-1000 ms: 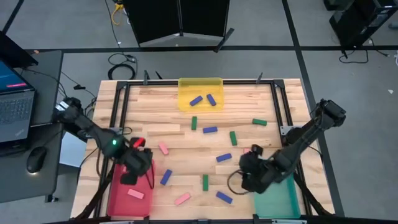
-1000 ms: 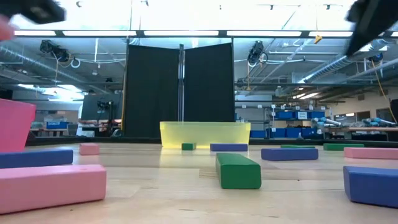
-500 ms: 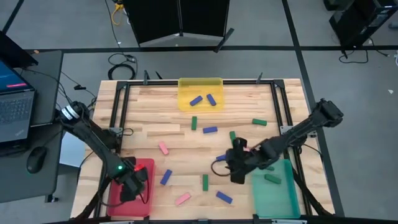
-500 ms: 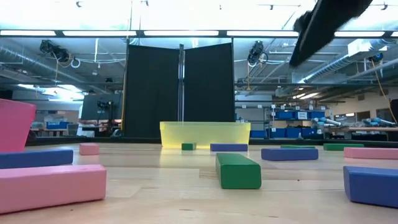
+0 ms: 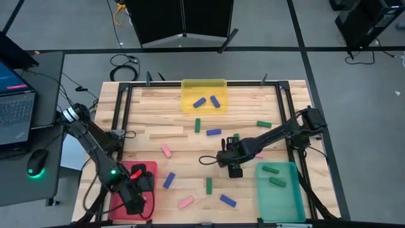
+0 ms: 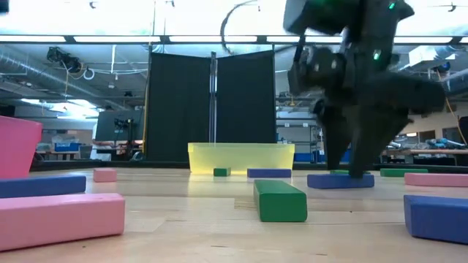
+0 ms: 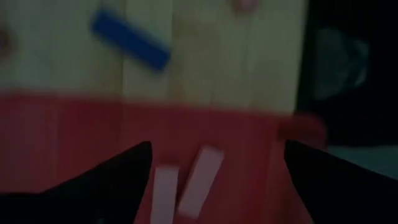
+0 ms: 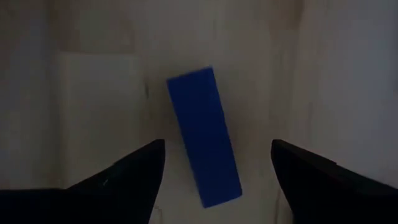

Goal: Sort blocks
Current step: Put the blue block into the yellow bin

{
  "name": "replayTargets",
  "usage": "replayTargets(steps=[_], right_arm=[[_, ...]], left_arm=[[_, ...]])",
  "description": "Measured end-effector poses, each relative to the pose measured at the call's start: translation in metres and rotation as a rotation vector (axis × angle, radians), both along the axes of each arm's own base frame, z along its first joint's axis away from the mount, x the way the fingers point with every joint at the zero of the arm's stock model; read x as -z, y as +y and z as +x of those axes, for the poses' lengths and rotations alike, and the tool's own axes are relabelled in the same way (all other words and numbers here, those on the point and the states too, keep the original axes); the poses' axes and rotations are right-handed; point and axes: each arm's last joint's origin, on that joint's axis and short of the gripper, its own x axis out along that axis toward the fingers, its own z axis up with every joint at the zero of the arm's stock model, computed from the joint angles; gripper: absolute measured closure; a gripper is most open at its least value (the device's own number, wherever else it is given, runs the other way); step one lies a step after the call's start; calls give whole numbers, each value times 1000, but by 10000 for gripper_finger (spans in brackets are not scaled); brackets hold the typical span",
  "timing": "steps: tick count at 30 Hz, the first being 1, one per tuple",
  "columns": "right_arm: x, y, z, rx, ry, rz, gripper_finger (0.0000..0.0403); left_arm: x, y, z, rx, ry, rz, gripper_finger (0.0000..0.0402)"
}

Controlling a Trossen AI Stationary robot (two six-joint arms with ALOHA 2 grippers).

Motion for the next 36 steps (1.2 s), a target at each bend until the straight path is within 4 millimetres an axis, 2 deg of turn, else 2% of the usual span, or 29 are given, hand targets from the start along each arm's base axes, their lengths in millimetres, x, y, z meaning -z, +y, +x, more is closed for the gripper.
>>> replayTargets(steps=[3, 6, 9, 14, 17, 20, 25, 28, 31, 36], right_arm=[[11, -9, 5, 2, 43, 18, 114], [17, -14, 8, 8, 64, 46, 140], [21, -14, 9, 7, 68, 49, 183], [19, -13, 9, 6, 54, 44, 289], [14, -13, 8, 5, 33, 34, 290], [2, -16, 6, 8, -14, 3, 290], [-51, -24, 1, 20, -221, -47, 290], [-82, -44, -1, 75, -366, -143, 290], [-107, -77, 1, 215, -495, -286, 290], [-113, -146, 13, 398, -607, -365, 290]], left_arm=[[-18, -4, 3, -3, -139, 47, 42], [-28, -5, 6, -28, -236, 96, 53], [-30, -3, 7, -57, -287, 135, 61], [-32, 1, 11, -109, -386, 226, 69], [-34, 5, 15, -148, -457, 295, 73], [-35, 9, 19, -197, -507, 344, 74], [-33, 19, 31, -232, -500, 383, 79], [-33, 25, 40, -236, -503, 402, 82], [-33, 29, 46, -231, -506, 419, 83], [-32, 35, 54, -256, -519, 450, 83]])
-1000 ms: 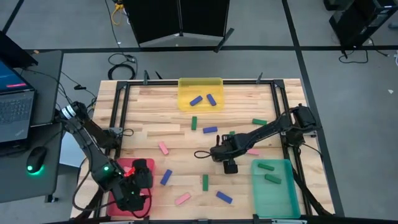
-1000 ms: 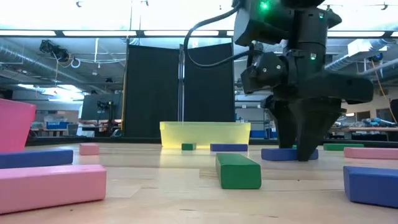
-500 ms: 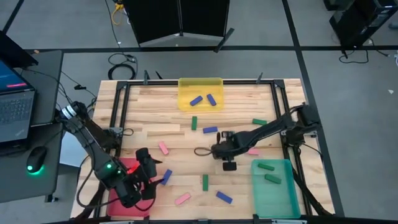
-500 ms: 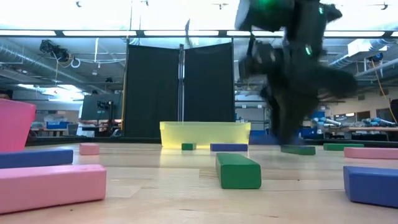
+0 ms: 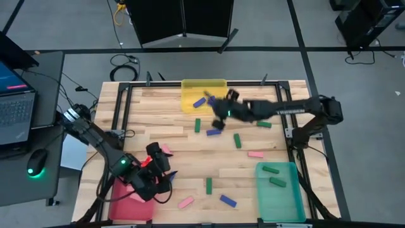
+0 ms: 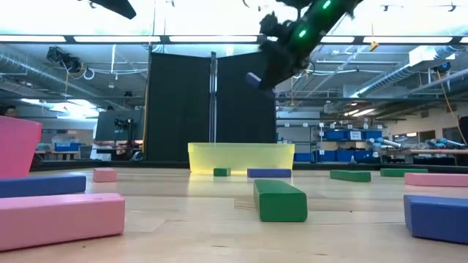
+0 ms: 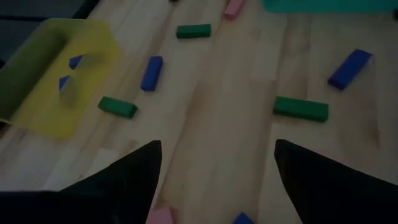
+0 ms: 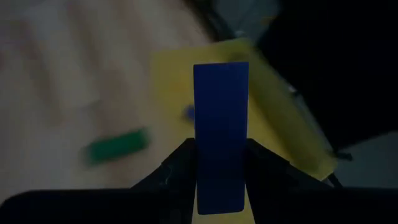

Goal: Sort blocks
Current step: Put the blue block into the yellow bin

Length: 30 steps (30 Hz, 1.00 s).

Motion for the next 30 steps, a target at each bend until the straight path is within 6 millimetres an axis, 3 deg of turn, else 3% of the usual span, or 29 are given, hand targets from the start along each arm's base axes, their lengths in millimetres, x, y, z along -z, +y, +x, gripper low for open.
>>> replayTargets(steps=[5, 9, 14, 17, 21, 25, 30], right_arm=[[12, -66, 0, 190, -81, 32, 290], [22, -105, -2, 244, -170, 113, 280], [38, -124, 4, 186, -235, 218, 143], [42, -126, 8, 157, -265, 234, 95], [33, -121, 9, 119, -285, 200, 88], [-2, -98, 5, 28, -353, 139, 106], [-60, -47, -15, -98, -443, 40, 124]], left_arm=[[1, 3, 7, -35, -16, -34, 83], [2, 4, 11, -38, -20, -49, 83], [4, 7, 14, -47, -7, -42, 83], [4, 8, 16, -51, -9, -43, 83], [4, 10, 17, -59, -8, -45, 83], [4, 18, 22, -86, 4, -73, 83], [10, 35, 36, -146, 38, -89, 83]])
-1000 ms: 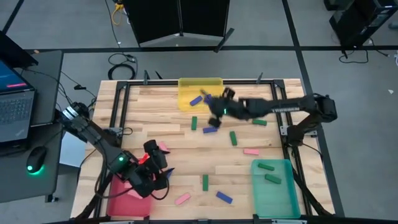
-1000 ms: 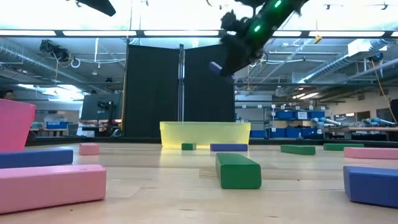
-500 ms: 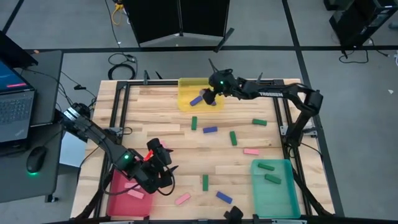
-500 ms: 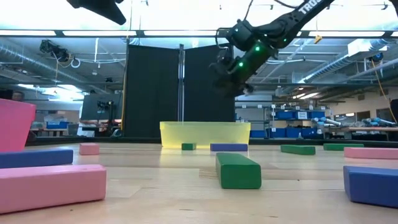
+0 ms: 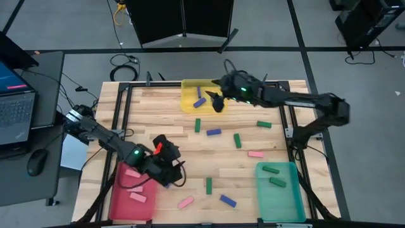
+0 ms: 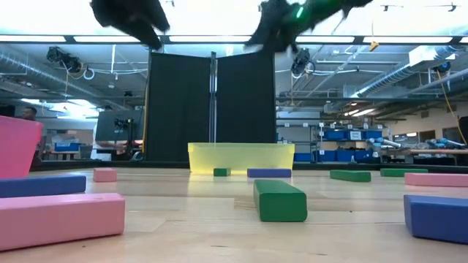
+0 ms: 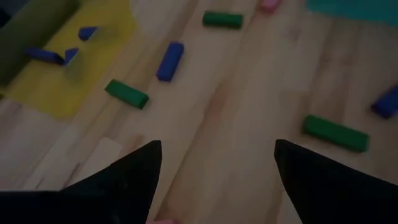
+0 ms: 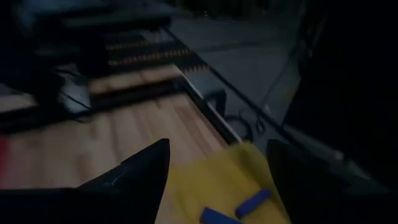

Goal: Sort blocks
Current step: Put the blue block into the yellow bin

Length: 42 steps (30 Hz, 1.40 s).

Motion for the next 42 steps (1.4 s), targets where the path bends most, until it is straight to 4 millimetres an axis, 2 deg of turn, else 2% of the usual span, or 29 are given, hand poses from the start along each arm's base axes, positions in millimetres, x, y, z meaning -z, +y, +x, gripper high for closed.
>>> replayTargets(steps=[3, 7, 12, 16, 21, 31, 39, 42], right_arm=[[-27, 35, -20, -24, -17, -60, 128], [-46, 76, -49, -62, 5, -87, 125], [-54, 116, -85, -54, 48, -81, 119], [-53, 140, -108, -38, 60, -81, 117], [-41, 156, -125, -56, 54, -83, 121], [-14, 166, -137, -81, 65, -66, 120], [-14, 171, -137, -104, 41, -60, 125], [-15, 171, -136, -105, 36, -60, 125]], left_arm=[[11, 10, 12, -22, 59, -12, 83], [30, 22, 28, -48, 147, -31, 83], [50, 33, 41, -107, 229, -131, 83], [64, 27, 37, -137, 368, -274, 83], [75, 17, 27, -175, 523, -375, 83], [109, 4, 38, -162, 654, -502, 83], [133, -1, 42, -163, 742, -520, 88], [137, -2, 43, -139, 758, -511, 116]])
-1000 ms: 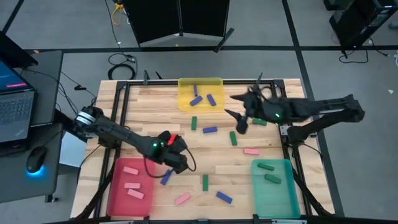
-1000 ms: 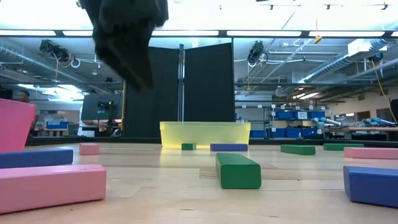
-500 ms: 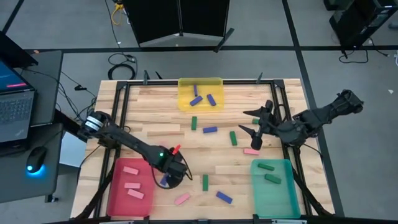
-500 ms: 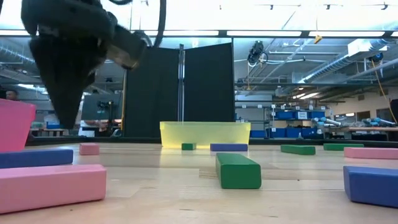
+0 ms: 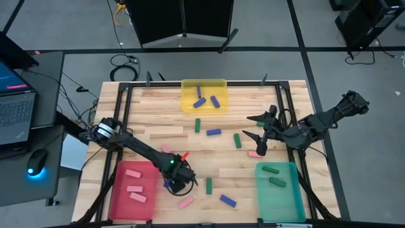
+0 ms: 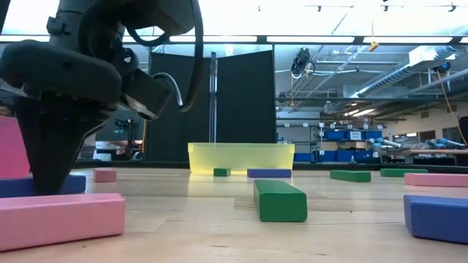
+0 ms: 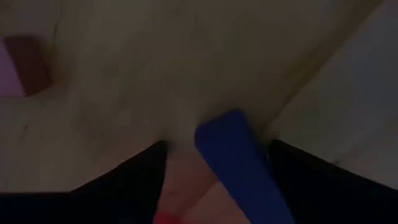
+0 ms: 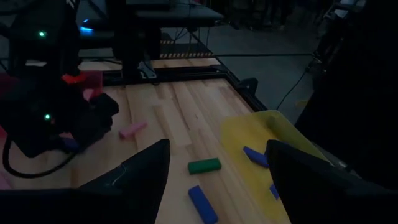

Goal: Sort blocks
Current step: Put the blue block into the yellow bin

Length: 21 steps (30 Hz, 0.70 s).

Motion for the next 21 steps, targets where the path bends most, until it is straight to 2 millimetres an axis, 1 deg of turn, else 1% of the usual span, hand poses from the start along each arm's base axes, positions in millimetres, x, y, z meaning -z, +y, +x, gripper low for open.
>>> replayTargets(steps=[2, 4, 6, 7, 8, 10, 12, 14, 17, 21], right_arm=[[0, 0, 0, 0, -1, -1, 125], [-1, 0, 0, 0, -6, 2, 124], [-1, 0, 0, 1, -7, 1, 126], [-1, 0, 0, 4, -9, 0, 128], [-1, 0, 0, 7, -10, -1, 129], [-1, 0, 0, 13, -12, -4, 133], [-1, 0, 0, 23, -15, -8, 135], [-1, -1, 0, 35, -18, -13, 137], [-2, -1, 0, 38, -23, -17, 138], [-4, 0, 1, 37, -47, -9, 138]], left_arm=[[0, 0, 0, 18, -3, -4, 159], [1, -1, 1, 31, -11, -1, 222], [1, -1, 1, 54, -19, -6, 294], [1, -1, 1, 69, -23, -8, 306], [2, -1, 2, 88, -27, -9, 297], [0, 1, 3, 106, -32, -5, 296], [-6, 3, 7, 135, -39, 13, 296], [-16, 7, 15, 190, -73, 85, 296], [-48, 21, 40, 254, -207, 169, 296], [-86, 52, 68, 327, -317, 294, 296]])
